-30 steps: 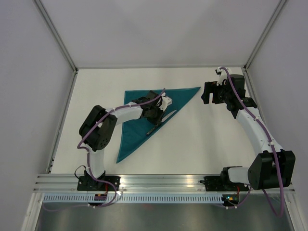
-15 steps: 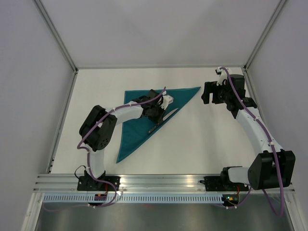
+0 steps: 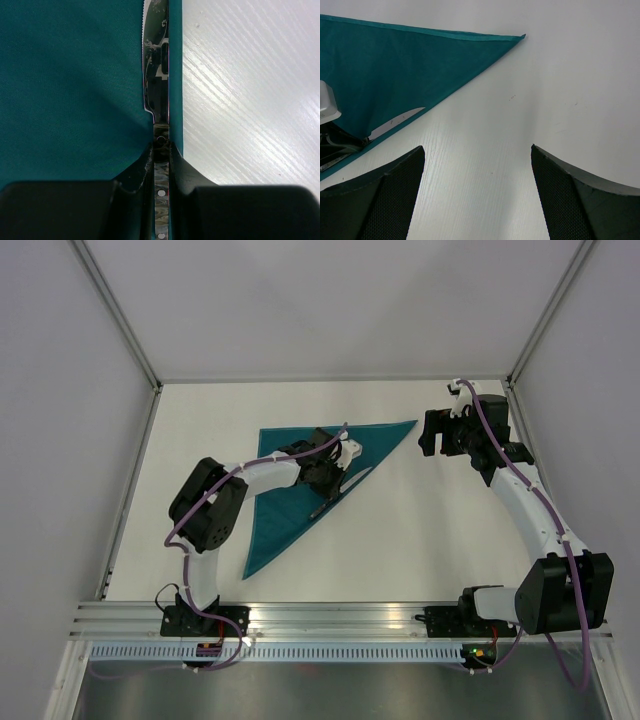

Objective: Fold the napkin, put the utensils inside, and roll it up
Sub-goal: Place the utensil onto the napkin

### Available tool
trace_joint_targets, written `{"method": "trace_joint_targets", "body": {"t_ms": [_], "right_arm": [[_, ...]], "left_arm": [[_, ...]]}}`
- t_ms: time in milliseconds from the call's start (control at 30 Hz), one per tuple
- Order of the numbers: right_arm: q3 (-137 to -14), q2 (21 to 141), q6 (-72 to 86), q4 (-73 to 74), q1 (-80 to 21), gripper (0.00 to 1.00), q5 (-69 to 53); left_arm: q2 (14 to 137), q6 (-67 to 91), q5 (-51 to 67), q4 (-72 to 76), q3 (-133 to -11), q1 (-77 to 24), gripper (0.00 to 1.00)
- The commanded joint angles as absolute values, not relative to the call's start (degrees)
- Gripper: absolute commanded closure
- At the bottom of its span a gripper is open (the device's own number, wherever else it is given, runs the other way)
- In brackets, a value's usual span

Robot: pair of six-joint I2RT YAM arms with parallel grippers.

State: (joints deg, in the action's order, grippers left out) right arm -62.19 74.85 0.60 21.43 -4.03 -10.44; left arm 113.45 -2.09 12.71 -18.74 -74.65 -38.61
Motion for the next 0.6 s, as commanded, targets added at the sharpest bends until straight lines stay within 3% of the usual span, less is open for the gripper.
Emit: {"method": "trace_joint_targets", "body": {"t_ms": [0, 567], "right_arm": [[-62.31, 73.74, 0.44, 20.83, -4.31, 0.08, -9.49], [-62.40, 73.74, 0.53, 20.74, -4.31, 0.09, -9.76]], "left_arm": [[113.91, 0.97, 13.89, -17.84, -76.55, -39.11, 0.94], [111.18, 0.18, 11.69, -19.77, -78.92, -39.11, 0.62]]}}
